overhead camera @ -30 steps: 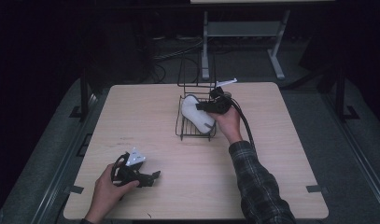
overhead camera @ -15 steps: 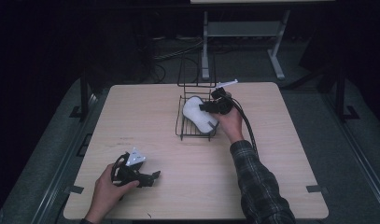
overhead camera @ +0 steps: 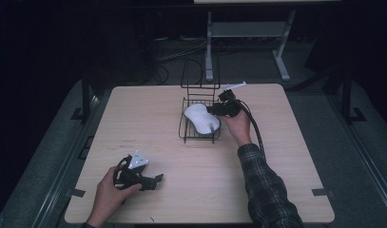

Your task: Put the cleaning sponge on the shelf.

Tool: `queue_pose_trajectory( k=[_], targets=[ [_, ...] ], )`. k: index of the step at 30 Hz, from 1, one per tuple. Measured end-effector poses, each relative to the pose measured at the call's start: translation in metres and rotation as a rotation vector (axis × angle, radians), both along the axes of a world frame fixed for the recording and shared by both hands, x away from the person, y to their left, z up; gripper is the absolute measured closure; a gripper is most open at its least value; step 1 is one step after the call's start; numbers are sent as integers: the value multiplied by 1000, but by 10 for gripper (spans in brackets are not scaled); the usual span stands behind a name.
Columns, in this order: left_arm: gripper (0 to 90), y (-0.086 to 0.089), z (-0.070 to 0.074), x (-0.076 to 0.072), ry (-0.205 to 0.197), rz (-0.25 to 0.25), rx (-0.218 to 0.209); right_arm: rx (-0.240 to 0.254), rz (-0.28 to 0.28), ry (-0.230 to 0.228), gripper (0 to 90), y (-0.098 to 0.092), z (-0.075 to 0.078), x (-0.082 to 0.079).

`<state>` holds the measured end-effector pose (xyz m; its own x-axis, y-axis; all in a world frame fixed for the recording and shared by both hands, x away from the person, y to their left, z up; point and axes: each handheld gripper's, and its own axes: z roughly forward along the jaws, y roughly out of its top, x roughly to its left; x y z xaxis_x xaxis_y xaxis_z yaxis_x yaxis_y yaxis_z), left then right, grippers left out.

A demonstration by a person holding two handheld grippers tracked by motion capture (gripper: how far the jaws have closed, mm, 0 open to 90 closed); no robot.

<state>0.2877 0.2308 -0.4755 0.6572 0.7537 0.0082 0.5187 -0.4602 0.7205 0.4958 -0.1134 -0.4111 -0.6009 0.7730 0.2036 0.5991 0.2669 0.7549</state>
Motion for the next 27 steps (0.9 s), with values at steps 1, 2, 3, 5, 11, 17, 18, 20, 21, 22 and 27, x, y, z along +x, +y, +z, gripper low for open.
queue_pose_trajectory(
  k=[1,2,3,5,11,17,18,20,21,22,27],
  targets=[
    [124,0,0,0,0,0,0,8,0,-5,711,-2,2,-2],
    [124,0,0,0,0,0,0,11,3,-11,747,-5,3,-4],
    [124,0,0,0,0,1,-1,8,6,-23,823,-8,5,-8],
    [124,0,0,0,-1,1,0,2,14,-29,860,-9,6,-11],
    [124,0,0,0,-1,1,0,-29,36,-41,899,-17,7,-26],
    [124,0,0,0,-3,0,3,-48,43,-36,898,-25,2,-36],
    [124,0,0,0,-2,0,2,-51,46,-35,898,-25,1,-38],
    [124,0,0,0,-3,0,3,-64,54,-30,898,-24,-2,-41],
    [124,0,0,0,-2,0,2,-75,59,-35,898,-23,-3,-42],
    [124,0,0,0,-2,-1,2,-78,63,-28,898,-22,-4,-43],
    [124,0,0,0,-1,-2,5,-87,76,-26,898,-18,-7,-44]
  ],
)
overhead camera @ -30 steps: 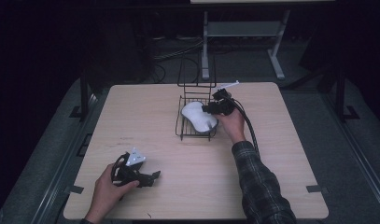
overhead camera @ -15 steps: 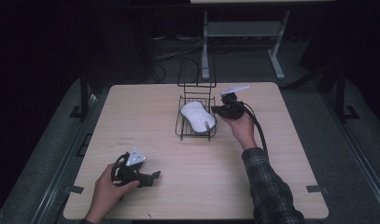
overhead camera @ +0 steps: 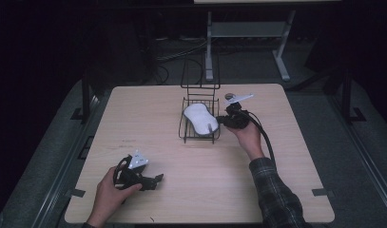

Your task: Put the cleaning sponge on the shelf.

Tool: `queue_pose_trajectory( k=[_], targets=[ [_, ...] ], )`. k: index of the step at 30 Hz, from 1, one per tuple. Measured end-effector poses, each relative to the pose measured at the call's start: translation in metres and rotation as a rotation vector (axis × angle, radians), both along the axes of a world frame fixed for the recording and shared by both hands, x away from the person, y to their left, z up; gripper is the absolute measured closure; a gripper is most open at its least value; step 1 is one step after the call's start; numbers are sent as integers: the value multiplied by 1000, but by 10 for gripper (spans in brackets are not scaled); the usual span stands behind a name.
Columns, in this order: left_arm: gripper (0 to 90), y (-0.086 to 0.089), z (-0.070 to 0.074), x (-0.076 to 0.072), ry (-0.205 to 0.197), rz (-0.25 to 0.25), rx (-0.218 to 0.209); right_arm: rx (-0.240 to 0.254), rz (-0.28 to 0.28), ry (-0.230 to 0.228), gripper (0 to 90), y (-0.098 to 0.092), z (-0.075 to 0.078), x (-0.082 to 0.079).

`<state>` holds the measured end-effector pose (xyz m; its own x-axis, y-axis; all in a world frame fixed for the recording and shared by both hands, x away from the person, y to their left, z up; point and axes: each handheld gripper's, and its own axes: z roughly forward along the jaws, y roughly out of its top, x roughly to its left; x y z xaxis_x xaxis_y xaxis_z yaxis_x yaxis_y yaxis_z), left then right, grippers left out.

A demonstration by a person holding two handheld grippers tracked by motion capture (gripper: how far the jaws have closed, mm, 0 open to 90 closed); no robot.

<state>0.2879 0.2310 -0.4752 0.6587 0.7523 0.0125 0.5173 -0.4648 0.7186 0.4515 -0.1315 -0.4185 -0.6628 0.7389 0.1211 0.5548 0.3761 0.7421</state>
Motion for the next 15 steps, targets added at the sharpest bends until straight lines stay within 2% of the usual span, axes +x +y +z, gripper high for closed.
queue_pose_trajectory(
  k=[11,15],
  targets=[
    [124,0,0,0,0,2,-5,-13,72,25,898,24,-9,-4],
    [124,0,0,0,0,4,-7,-19,93,19,898,34,-8,-6]
  ],
)
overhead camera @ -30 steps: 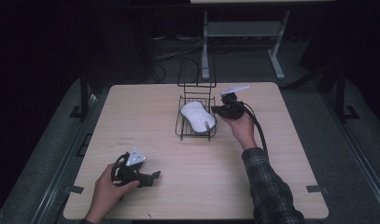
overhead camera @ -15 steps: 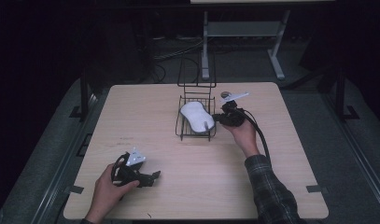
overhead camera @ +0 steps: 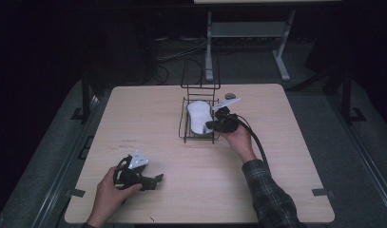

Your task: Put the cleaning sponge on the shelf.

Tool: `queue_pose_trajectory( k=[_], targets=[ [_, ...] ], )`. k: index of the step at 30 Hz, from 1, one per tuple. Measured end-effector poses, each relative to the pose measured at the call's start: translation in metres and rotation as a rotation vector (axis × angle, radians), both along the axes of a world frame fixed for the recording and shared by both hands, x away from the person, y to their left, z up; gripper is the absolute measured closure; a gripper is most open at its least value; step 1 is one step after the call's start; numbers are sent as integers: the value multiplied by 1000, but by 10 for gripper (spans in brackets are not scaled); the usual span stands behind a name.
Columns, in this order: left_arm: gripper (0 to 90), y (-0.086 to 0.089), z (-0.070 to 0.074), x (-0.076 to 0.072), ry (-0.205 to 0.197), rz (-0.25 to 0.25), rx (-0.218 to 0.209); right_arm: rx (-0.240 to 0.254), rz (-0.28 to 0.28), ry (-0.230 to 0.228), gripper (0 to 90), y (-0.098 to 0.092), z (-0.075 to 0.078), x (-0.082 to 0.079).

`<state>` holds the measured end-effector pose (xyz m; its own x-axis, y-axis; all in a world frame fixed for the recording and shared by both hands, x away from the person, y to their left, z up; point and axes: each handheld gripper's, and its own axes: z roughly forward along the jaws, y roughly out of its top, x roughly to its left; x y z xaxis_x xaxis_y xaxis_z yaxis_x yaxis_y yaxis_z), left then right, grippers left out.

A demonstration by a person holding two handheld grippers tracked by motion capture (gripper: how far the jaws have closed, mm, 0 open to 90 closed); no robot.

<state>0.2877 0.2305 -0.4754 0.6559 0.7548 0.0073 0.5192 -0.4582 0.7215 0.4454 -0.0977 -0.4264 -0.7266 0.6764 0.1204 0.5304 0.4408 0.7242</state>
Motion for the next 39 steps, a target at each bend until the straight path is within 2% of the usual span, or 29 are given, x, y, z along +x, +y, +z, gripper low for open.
queue_pose_trajectory(
  k=[3,6,13,17,19,20,21,22,25,28,33,36,39],
  targets=[
    [124,0,0,0,0,-2,3,5,3,-9,898,1,3,-2],
    [124,0,0,0,1,-1,4,37,-4,-9,898,-6,7,-5],
    [124,0,0,0,-1,0,2,63,-38,-34,892,-34,18,-21],
    [124,0,0,0,-1,0,1,71,-72,-47,723,-50,20,-32],
    [124,0,0,0,-1,0,1,84,-95,-40,585,-61,20,-39],
    [124,0,0,0,-1,-1,1,84,-95,-40,585,-61,20,-39],
    [124,0,0,0,-1,0,1,82,-115,-39,486,-67,18,-44],
    [124,0,0,0,-1,0,1,82,-115,-39,486,-67,18,-44],
    [124,0,0,0,-1,0,1,72,-139,-41,379,-76,15,-52],
    [124,0,0,0,-1,0,0,65,-159,-37,326,-85,11,-60],
    [124,0,0,0,-1,0,0,75,-179,-32,249,-98,4,-72],
    [124,0,0,0,-4,1,-2,59,-199,-51,214,-104,1,-82],
    [124,0,0,0,-4,2,-5,54,-209,-50,170,-108,0,-90]
  ],
)
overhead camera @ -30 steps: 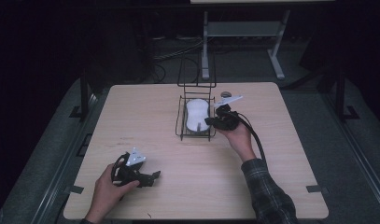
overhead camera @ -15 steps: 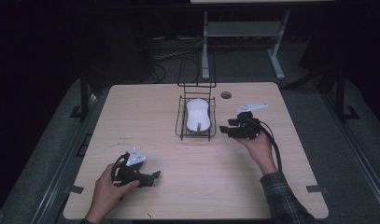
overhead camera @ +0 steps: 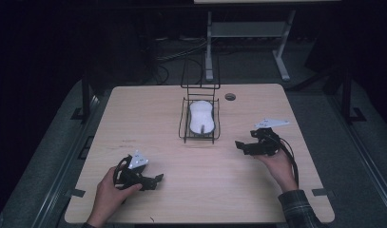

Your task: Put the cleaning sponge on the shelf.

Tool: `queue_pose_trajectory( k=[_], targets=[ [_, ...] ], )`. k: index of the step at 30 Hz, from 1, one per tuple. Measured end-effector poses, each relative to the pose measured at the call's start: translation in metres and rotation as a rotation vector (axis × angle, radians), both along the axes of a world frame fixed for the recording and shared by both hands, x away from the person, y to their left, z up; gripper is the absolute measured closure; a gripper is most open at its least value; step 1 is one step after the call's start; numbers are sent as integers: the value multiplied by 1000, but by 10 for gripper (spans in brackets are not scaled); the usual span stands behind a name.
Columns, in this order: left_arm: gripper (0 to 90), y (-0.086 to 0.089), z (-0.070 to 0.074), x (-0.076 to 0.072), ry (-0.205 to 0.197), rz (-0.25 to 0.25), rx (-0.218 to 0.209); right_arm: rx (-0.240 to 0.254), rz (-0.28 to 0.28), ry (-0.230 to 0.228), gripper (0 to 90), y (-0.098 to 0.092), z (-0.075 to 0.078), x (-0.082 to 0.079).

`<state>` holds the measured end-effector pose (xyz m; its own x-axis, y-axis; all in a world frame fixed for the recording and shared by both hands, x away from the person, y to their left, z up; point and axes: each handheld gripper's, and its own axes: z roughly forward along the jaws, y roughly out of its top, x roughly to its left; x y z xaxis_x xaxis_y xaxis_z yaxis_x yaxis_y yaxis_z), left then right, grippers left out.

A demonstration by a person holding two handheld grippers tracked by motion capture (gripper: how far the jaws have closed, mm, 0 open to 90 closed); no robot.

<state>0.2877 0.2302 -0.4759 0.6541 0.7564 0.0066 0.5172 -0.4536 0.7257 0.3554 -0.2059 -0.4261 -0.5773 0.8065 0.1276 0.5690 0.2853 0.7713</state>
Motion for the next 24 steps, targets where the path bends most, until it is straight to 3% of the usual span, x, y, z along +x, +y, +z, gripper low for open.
queue_pose_trajectory(
  k=[7,10,13,16,20,24],
  targets=[
    [124,0,0,0,1,-2,2,-38,-16,-4,129,-13,-6,-26],
    [124,0,0,0,1,-3,5,-41,-27,7,101,-19,-12,-38],
    [124,0,0,0,-1,0,0,-77,-58,17,45,-25,-23,-52],
    [124,0,0,0,0,0,0,-80,-61,21,24,-27,-25,-55],
    [124,0,0,0,0,0,0,-140,-96,23,23,-40,-41,-70],
    [124,0,0,0,0,-1,1,-154,-105,38,16,-46,-48,-75]
  ],
)
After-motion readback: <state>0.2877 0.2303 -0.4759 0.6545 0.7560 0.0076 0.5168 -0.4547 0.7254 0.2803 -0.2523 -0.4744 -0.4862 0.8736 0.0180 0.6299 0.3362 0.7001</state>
